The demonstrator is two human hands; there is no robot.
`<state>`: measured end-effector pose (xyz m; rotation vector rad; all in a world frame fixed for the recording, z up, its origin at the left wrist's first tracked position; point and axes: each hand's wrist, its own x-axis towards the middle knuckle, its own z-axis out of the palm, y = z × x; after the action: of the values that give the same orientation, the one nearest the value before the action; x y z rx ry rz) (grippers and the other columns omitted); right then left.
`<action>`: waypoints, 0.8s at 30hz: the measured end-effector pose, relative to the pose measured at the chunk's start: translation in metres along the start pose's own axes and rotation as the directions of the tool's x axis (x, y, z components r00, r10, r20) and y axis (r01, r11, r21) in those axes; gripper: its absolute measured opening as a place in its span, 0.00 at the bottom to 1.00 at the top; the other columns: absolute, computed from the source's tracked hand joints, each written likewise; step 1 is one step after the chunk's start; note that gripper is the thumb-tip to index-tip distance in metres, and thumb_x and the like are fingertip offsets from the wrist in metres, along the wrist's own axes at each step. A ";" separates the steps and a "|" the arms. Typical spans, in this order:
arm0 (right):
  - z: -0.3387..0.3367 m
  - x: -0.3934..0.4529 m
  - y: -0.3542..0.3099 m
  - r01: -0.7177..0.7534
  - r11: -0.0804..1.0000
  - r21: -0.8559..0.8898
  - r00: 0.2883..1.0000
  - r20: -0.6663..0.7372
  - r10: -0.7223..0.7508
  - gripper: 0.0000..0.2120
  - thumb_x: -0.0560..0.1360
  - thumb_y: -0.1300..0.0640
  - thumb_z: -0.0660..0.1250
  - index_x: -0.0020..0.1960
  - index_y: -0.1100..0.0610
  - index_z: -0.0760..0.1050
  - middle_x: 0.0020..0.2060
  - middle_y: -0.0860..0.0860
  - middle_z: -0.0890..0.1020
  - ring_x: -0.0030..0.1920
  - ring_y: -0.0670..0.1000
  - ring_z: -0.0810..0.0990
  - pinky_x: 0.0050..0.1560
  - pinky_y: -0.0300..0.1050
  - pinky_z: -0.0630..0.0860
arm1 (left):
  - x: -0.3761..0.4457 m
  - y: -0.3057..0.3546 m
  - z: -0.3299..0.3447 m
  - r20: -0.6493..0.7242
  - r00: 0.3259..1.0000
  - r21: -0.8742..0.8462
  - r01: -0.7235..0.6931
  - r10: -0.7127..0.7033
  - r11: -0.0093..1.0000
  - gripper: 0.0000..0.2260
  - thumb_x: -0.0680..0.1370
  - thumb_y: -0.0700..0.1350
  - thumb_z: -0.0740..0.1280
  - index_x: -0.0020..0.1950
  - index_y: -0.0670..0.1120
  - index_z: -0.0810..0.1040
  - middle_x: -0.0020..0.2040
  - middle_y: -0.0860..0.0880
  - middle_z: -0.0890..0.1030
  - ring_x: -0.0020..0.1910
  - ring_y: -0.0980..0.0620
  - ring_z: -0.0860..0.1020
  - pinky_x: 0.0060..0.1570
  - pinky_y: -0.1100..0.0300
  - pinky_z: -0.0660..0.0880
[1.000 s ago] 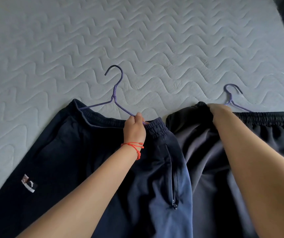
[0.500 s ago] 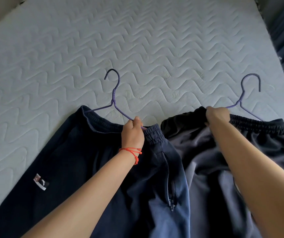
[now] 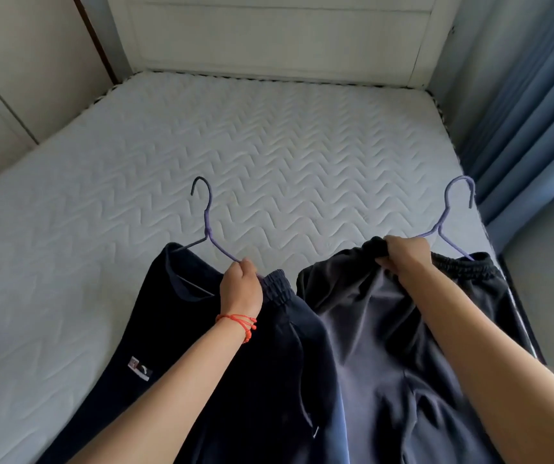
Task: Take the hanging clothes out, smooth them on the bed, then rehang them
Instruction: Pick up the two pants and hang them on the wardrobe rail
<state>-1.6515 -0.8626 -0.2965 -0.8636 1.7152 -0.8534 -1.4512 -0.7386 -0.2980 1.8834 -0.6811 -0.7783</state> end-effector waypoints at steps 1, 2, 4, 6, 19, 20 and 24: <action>-0.004 -0.011 -0.011 0.028 1.000 0.007 1.000 0.008 -0.028 0.10 0.73 0.64 0.63 0.35 0.56 0.67 0.33 0.52 0.74 0.31 0.49 0.75 0.23 0.34 0.75 | -0.003 0.010 -0.008 -0.009 1.000 0.001 -0.019 0.019 1.000 0.14 0.80 0.40 0.51 0.42 0.36 0.72 0.41 0.42 0.76 0.43 0.45 0.72 0.44 0.61 0.63; -0.007 -0.023 -0.022 0.045 0.999 0.006 0.999 0.017 -0.045 0.10 0.73 0.64 0.63 0.35 0.56 0.67 0.33 0.52 0.74 0.31 0.49 0.75 0.23 0.33 0.75 | -0.006 0.021 -0.017 -0.014 0.999 0.004 -0.034 0.035 0.999 0.14 0.80 0.40 0.51 0.43 0.36 0.73 0.42 0.41 0.76 0.44 0.45 0.72 0.45 0.60 0.64; -0.012 -0.046 -0.043 0.075 0.997 0.016 0.997 0.027 -0.075 0.10 0.74 0.64 0.63 0.35 0.56 0.67 0.33 0.52 0.74 0.30 0.49 0.75 0.23 0.34 0.75 | -0.013 0.041 -0.033 -0.027 0.998 0.002 -0.063 0.063 0.998 0.16 0.80 0.40 0.51 0.46 0.32 0.75 0.45 0.38 0.78 0.47 0.42 0.75 0.48 0.58 0.66; -0.014 -0.069 -0.063 0.095 0.995 0.040 0.994 0.044 -0.097 0.10 0.74 0.65 0.62 0.35 0.57 0.67 0.33 0.53 0.74 0.30 0.49 0.75 0.23 0.33 0.75 | -0.020 0.060 -0.048 -0.038 0.995 -0.009 -0.096 0.095 0.995 0.17 0.80 0.41 0.51 0.47 0.31 0.75 0.48 0.35 0.80 0.50 0.40 0.76 0.50 0.56 0.68; -0.017 -0.211 -0.170 0.248 0.966 0.076 0.958 0.129 -0.256 0.16 0.70 0.71 0.55 0.28 0.57 0.58 0.27 0.51 0.61 0.26 0.51 0.64 0.32 0.45 0.64 | -0.073 0.177 -0.163 -0.077 0.940 -0.092 -0.338 0.331 0.937 0.15 0.79 0.41 0.52 0.33 0.46 0.66 0.31 0.51 0.72 0.34 0.52 0.70 0.45 0.59 0.65; -0.018 -0.221 -0.178 0.252 0.965 0.077 0.954 0.146 -0.261 0.15 0.70 0.72 0.55 0.29 0.58 0.58 0.27 0.51 0.61 0.26 0.51 0.63 0.32 0.45 0.63 | -0.077 0.185 -0.174 -0.078 0.936 -0.095 -0.350 0.344 0.932 0.15 0.79 0.42 0.52 0.32 0.47 0.66 0.31 0.51 0.72 0.33 0.52 0.69 0.44 0.58 0.65; -0.022 -0.261 -0.206 0.287 0.955 0.070 0.929 0.223 -0.296 0.14 0.73 0.71 0.57 0.31 0.59 0.63 0.28 0.54 0.65 0.27 0.51 0.68 0.24 0.38 0.70 | -0.098 0.210 -0.220 -0.072 0.911 -0.083 -0.411 0.406 0.908 0.15 0.80 0.42 0.52 0.33 0.47 0.67 0.32 0.50 0.72 0.31 0.54 0.69 0.36 0.59 0.66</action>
<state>-1.5747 -0.7381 0.0033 -1.1662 1.3839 -0.9355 -1.3744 -0.6260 -0.0083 1.5908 -0.9491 -0.4786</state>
